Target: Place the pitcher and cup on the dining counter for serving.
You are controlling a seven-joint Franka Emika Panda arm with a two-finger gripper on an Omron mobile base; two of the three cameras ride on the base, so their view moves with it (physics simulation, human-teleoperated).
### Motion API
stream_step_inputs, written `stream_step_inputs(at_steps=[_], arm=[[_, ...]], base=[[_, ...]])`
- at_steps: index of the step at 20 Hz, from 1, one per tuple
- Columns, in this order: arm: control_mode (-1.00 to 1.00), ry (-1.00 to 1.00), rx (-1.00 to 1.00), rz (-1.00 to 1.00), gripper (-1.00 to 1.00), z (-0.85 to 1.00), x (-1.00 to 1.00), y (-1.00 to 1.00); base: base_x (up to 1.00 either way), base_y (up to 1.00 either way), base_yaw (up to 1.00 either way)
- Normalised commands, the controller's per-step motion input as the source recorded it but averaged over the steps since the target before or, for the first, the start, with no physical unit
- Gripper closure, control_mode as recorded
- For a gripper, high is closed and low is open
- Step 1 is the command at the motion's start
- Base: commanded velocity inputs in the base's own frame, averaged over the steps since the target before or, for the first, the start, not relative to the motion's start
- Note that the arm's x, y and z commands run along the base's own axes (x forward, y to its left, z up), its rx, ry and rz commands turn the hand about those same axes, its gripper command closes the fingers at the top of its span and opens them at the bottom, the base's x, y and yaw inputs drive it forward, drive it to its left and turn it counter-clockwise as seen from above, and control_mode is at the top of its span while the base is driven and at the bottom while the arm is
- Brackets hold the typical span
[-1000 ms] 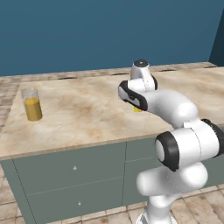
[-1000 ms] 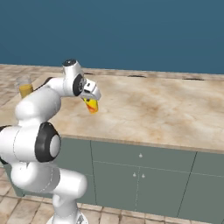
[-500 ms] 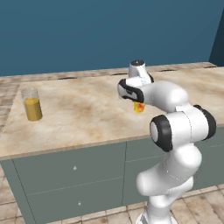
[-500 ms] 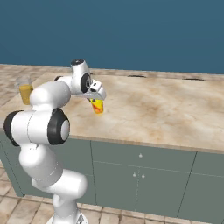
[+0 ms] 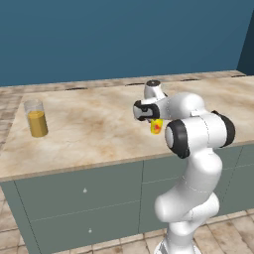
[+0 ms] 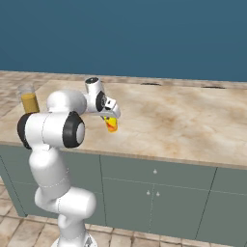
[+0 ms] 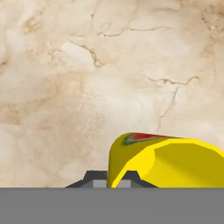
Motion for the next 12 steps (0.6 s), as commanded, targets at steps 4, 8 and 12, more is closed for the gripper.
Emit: stream_step_inputs(at_steps=[4,8,12], arm=[[-1.00,0.00,0.00,0.03,1.00,-0.52,0.13,-0.08],[-1.00,0.00,0.00,0.02,1.00,-0.50,0.00,-0.01],[-1.00,-0.01,0.00,0.00,1.00,-0.40,0.00,0.00]], base=[[0.00,0.00,0.00],[0.00,0.00,0.00],[0.00,0.00,0.00]])
